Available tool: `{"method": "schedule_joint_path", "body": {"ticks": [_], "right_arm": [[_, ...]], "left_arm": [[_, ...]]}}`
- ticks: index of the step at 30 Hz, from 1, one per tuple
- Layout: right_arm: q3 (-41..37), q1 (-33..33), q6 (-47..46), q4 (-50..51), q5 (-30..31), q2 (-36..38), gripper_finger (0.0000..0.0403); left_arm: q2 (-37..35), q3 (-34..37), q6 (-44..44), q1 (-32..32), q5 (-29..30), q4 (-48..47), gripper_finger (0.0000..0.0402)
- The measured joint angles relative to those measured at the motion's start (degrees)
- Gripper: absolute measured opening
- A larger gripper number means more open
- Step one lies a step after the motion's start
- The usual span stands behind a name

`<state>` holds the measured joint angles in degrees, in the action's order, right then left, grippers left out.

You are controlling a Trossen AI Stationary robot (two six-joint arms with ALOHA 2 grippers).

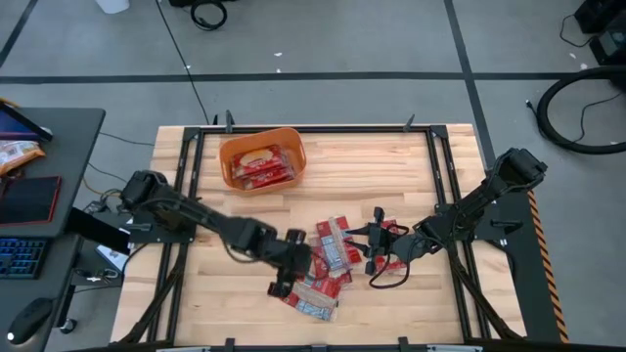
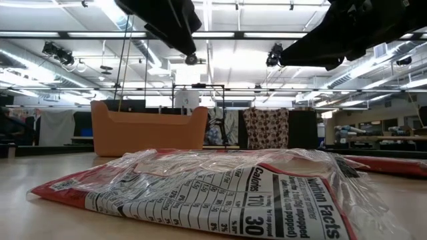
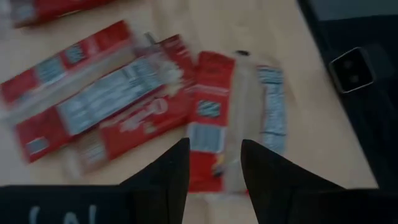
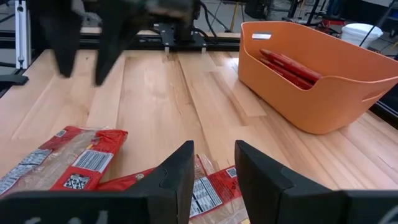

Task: Sort popcorn bags into baskets
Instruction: Put the red popcorn bag into the orange bin

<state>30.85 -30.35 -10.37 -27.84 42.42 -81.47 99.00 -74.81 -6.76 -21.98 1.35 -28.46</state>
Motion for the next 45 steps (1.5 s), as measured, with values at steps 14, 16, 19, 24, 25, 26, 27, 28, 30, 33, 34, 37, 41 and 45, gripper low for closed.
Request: {"method": "schedule_joint_path", "body": {"ticks": [14,16,19,24,25,26,27,28,30,33,34,37,41,45], "right_arm": [[0.00,0.00,0.04,-0.64,0.08,0.00,0.0120],[0.00,0.02,0.05,-0.63,0.08,0.00,0.0120],[0.00,0.02,0.07,-0.65,0.08,0.00,0.0120],[0.00,0.04,0.07,-0.70,0.08,0.00,0.0121],[0.00,0.04,0.07,-0.77,0.08,0.00,0.0121],[0.00,0.04,0.07,-0.79,0.06,0.00,0.0121],[0.00,0.04,0.07,-0.81,0.03,0.00,0.0121],[0.00,0.04,0.07,-0.80,0.02,0.00,0.0121],[0.00,0.04,0.07,-0.81,0.02,0.00,0.0121],[0.00,0.04,0.07,-0.81,-0.01,0.00,0.0121],[0.00,0.04,0.07,-0.83,-0.03,0.00,0.0121],[0.00,0.04,0.07,-0.83,-0.05,0.00,0.0121],[0.00,0.04,0.07,-0.83,-0.06,0.00,0.0121],[0.00,0.04,0.07,-0.83,-0.08,0.00,0.0121]], "left_arm": [[0.02,21.97,-8.17,-4.77,4.87,32.58,0.0149],[0.02,24.07,-9.59,-4.77,5.57,33.09,0.0149],[0.89,26.85,-12.09,-4.92,5.66,38.41,0.0149],[3.51,27.54,-12.26,-5.54,5.46,42.05,0.0147],[4.11,27.54,-12.26,-5.57,5.45,41.82,0.0146],[4.55,27.54,-12.32,-5.57,5.42,41.01,0.0144],[4.91,27.54,-12.41,-5.57,5.44,40.24,0.0143],[5.01,27.53,-12.46,-5.52,5.46,39.37,0.0142],[4.97,27.36,-12.86,-5.17,6.37,36.94,0.0142],[3.78,27.35,-14.53,-4.66,9.90,32.43,0.0141],[3.31,27.37,-15.04,-4.44,11.10,31.06,0.0141],[0.80,27.43,-17.25,-3.20,16.58,23.00,0.0141],[-3.93,27.74,-19.66,-0.28,21.81,11.59,0.0141],[-10.09,27.61,-15.25,0.70,21.91,12.51,0.0141]]}}
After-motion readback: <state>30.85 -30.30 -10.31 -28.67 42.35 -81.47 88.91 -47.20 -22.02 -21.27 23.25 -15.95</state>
